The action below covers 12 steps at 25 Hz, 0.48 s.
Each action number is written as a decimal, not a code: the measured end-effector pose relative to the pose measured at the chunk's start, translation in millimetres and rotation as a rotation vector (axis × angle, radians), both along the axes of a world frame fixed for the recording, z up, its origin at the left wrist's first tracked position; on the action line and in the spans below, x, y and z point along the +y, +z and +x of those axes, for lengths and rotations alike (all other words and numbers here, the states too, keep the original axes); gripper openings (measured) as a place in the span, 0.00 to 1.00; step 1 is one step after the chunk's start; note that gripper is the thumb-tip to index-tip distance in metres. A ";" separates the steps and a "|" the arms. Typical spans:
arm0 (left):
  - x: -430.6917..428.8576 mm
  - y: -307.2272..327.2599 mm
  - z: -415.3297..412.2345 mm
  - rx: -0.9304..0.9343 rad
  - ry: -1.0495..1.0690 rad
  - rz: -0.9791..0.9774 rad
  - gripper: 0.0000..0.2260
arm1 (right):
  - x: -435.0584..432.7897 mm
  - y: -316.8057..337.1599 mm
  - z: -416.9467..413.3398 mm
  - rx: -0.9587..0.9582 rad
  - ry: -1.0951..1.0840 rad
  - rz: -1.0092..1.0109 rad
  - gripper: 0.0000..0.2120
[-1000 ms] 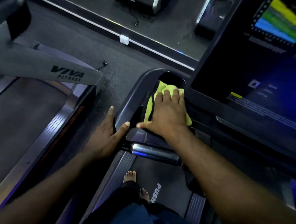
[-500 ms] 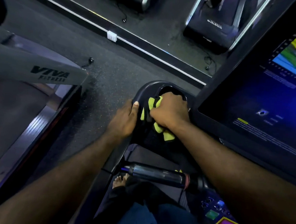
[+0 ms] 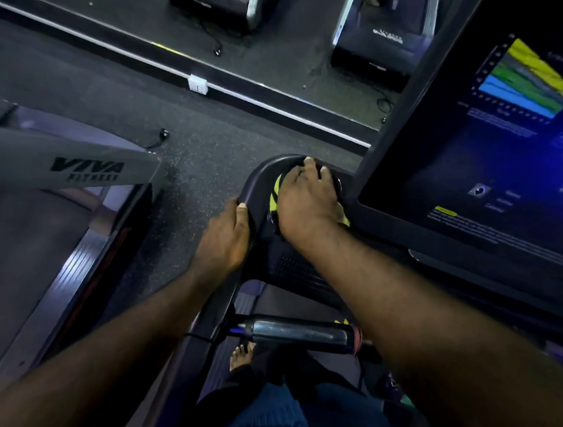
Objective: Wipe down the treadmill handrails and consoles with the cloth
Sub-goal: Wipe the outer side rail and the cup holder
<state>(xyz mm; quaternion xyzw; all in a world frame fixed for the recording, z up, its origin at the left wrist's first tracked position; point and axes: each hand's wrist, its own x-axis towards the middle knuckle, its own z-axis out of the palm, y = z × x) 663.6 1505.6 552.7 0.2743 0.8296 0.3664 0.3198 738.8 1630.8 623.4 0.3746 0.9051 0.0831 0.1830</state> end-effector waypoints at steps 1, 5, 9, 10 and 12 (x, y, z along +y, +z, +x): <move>-0.9 1.3 1.0 0.002 -0.002 0.006 0.16 | -3.8 6.3 2.6 -0.191 0.096 0.078 0.30; -3.6 6.7 2.8 0.012 -0.003 0.008 0.14 | -13.8 18.4 7.6 -0.673 0.391 0.183 0.23; -2.3 12.8 5.6 0.041 -0.002 -0.016 0.16 | 17.6 42.5 -21.0 -0.561 0.036 -0.445 0.20; -2.2 11.9 5.4 0.053 0.002 -0.022 0.17 | 19.6 41.9 -30.5 -0.488 -0.079 -0.644 0.18; -2.4 8.0 3.7 0.063 0.000 -0.016 0.16 | 22.7 39.5 -41.1 -0.425 -0.135 -0.822 0.17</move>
